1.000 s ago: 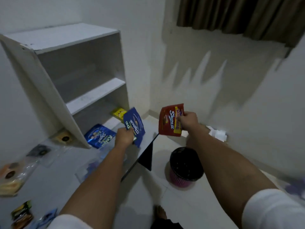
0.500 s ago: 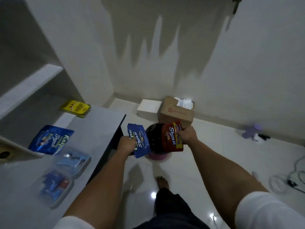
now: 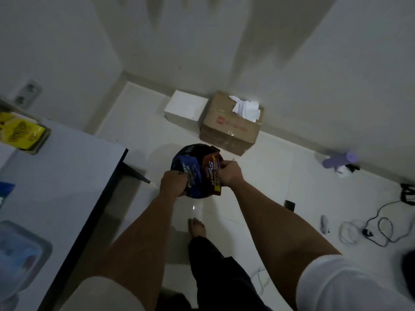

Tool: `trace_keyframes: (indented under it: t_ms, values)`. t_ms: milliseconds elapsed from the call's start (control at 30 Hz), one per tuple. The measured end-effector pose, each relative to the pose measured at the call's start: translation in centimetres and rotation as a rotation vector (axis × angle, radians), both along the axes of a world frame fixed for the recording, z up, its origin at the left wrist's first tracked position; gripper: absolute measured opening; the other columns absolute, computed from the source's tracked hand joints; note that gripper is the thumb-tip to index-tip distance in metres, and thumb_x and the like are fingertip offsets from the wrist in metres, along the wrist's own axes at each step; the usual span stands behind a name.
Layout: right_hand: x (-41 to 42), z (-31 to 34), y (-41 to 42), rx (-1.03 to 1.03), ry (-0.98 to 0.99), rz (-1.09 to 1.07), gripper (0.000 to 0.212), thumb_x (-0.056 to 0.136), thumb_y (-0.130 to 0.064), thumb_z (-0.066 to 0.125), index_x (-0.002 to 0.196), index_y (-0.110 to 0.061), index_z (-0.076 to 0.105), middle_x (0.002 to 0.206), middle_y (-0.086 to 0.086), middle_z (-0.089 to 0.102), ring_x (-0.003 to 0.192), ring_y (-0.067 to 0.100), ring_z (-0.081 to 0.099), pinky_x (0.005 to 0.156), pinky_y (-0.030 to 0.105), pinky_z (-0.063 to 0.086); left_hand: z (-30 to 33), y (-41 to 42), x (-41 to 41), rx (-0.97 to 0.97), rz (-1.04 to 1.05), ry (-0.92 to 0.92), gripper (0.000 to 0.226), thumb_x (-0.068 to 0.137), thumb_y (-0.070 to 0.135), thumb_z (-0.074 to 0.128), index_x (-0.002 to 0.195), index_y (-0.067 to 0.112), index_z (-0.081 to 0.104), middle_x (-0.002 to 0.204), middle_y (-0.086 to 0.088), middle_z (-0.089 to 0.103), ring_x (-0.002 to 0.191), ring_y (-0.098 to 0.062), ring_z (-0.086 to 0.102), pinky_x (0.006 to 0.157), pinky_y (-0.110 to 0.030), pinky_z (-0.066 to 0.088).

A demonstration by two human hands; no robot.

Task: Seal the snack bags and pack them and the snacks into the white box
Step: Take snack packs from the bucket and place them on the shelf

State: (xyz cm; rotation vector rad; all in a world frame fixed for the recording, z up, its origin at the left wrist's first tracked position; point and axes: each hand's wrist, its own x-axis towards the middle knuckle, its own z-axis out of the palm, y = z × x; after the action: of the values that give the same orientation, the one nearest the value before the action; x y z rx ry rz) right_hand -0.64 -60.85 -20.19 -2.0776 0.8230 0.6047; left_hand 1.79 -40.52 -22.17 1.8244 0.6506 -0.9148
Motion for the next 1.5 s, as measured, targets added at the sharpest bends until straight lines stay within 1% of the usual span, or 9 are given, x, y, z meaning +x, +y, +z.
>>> trace_keyframes:
  t_ms: [200,400,567,667,767,967,1200,1333,1500]
  values:
    - [4.4,1.3,0.9,0.018,-0.006,0.063,0.033,0.094,-0.016,0.063,0.123,-0.003,0.07,0.11,0.009,0.069,0.11,0.028,0.065,0.102,0.039,0.051,2.2,-0.6,1.4,0.054,-0.003,0.002,0.019,0.084,0.034,0.057,0.07,0.021,0.057,0.1,-0.018,0.073,0.097,-0.037,0.073,0.085,-0.053,0.061]
    - [6.7,4.2,4.6,0.027,-0.069,0.265,0.032,0.096,-0.015,0.062,0.125,-0.007,0.07,0.128,0.014,0.068,0.121,0.032,0.062,0.098,0.031,0.046,6.9,5.9,0.0,0.147,0.114,-0.04,0.027,0.096,0.029,0.06,0.071,0.021,0.053,0.077,-0.002,0.058,0.076,-0.018,0.06,0.09,-0.049,0.06]
    - [9.2,4.8,10.5,0.042,-0.112,0.409,0.038,0.092,-0.023,0.069,0.126,-0.006,0.069,0.117,0.016,0.071,0.109,0.03,0.067,0.099,0.034,0.049,12.3,12.8,-1.6,0.234,0.332,-0.242,0.027,0.077,0.021,0.078,0.059,0.011,0.061,0.061,-0.009,0.059,0.052,-0.016,0.055,0.058,-0.025,0.054]
    - [10.4,5.2,14.5,0.055,-0.141,0.48,0.039,0.091,-0.024,0.07,0.127,-0.009,0.066,0.092,0.012,0.07,0.094,0.03,0.068,0.094,0.039,0.055,13.4,16.4,-2.7,0.319,0.382,-0.21,0.035,0.088,0.029,0.065,0.08,-0.005,0.069,0.087,-0.023,0.069,0.073,-0.027,0.065,0.077,-0.039,0.056]
    - [11.4,6.6,19.9,0.084,-0.177,0.539,0.041,0.09,-0.026,0.07,0.128,-0.011,0.065,0.084,0.008,0.065,0.084,0.027,0.064,0.09,0.047,0.059,13.8,21.9,-3.6,0.317,0.477,-0.232,0.033,0.085,0.033,0.064,0.083,0.002,0.072,0.091,-0.017,0.072,0.086,-0.033,0.069,0.085,-0.044,0.061]
    - [12.9,9.2,28.6,0.088,-0.268,0.632,0.043,0.087,-0.027,0.072,0.127,-0.012,0.066,0.109,0.014,0.074,0.098,0.033,0.07,0.087,0.043,0.059,14.6,30.3,-4.4,0.408,0.523,-0.296,0.027,0.088,0.034,0.06,0.084,0.009,0.07,0.105,-0.014,0.073,0.102,-0.034,0.068,0.092,-0.037,0.055]
    - [14.6,10.6,35.5,0.077,-0.311,0.715,0.04,0.087,-0.027,0.072,0.124,-0.012,0.069,0.097,0.011,0.076,0.087,0.029,0.07,0.093,0.044,0.058,16.0,36.8,-4.9,0.463,0.632,-0.338,0.032,0.096,0.028,0.058,0.119,0.009,0.071,0.132,-0.015,0.066,0.123,-0.036,0.059,0.1,-0.034,0.045]
    - [16.7,9.8,39.9,0.05,-0.261,0.77,0.04,0.087,-0.029,0.074,0.123,-0.013,0.07,0.111,0.013,0.076,0.105,0.031,0.07,0.097,0.033,0.052,14.4,40.3,-4.1,0.491,0.698,-0.308,0.034,0.092,0.025,0.061,0.122,0.009,0.067,0.131,-0.018,0.065,0.12,-0.038,0.06,0.099,-0.037,0.048]
    - [19.9,7.5,44.6,-0.023,-0.245,0.757,0.037,0.09,-0.024,0.067,0.121,-0.003,0.068,0.121,0.022,0.07,0.116,0.04,0.064,0.095,0.036,0.049,11.2,43.4,-2.9,0.522,0.802,-0.15,0.045,0.086,0.031,0.063,0.128,0.013,0.06,0.127,-0.017,0.066,0.115,-0.037,0.063,0.093,-0.04,0.05]
